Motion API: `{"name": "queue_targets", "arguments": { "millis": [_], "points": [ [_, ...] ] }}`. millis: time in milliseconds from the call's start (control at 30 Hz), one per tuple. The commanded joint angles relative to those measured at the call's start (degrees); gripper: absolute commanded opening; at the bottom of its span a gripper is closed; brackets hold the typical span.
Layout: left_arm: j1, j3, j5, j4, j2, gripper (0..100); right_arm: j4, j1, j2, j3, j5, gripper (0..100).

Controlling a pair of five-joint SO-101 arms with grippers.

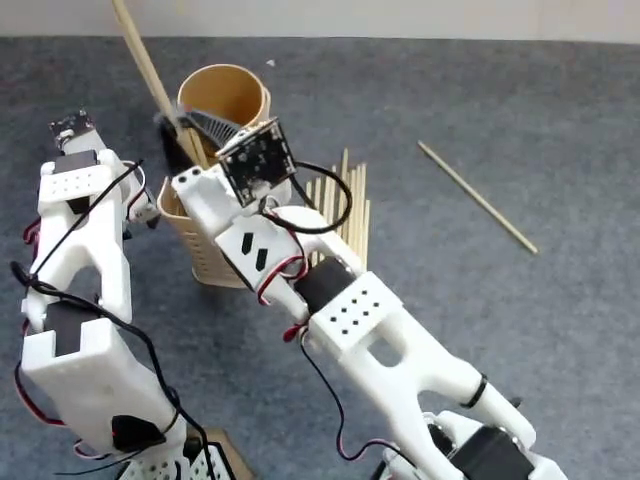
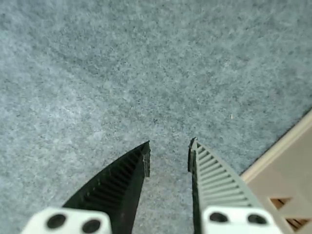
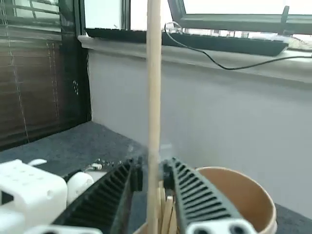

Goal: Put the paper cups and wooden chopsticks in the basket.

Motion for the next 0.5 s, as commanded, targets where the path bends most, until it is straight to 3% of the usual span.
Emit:
{"name": "queue_targets", "arguments": {
  "millis": [0, 267, 400, 467],
  "points": [
    [-0.22, -0.22, -0.62, -0.7, -0.4, 16, 5.23, 0.84, -4.79, -1.27, -0.18, 16.6],
    [-0.22, -0.22, -0.62, -0.7, -0.4, 16, 18.59, 5.67, -10.07, -11.56, 0.0, 14.1],
    [-0.22, -0.22, -0.62, -0.7, -0.4, 16, 46.64, 15.78, -12.35, -20.79, 5.36, 7.8],
    [-0.22, -0.22, -0.62, -0.7, -0.4, 16, 58.24, 21.14, -12.0, -24.48, 4.13, 6.9]
  ]
}}
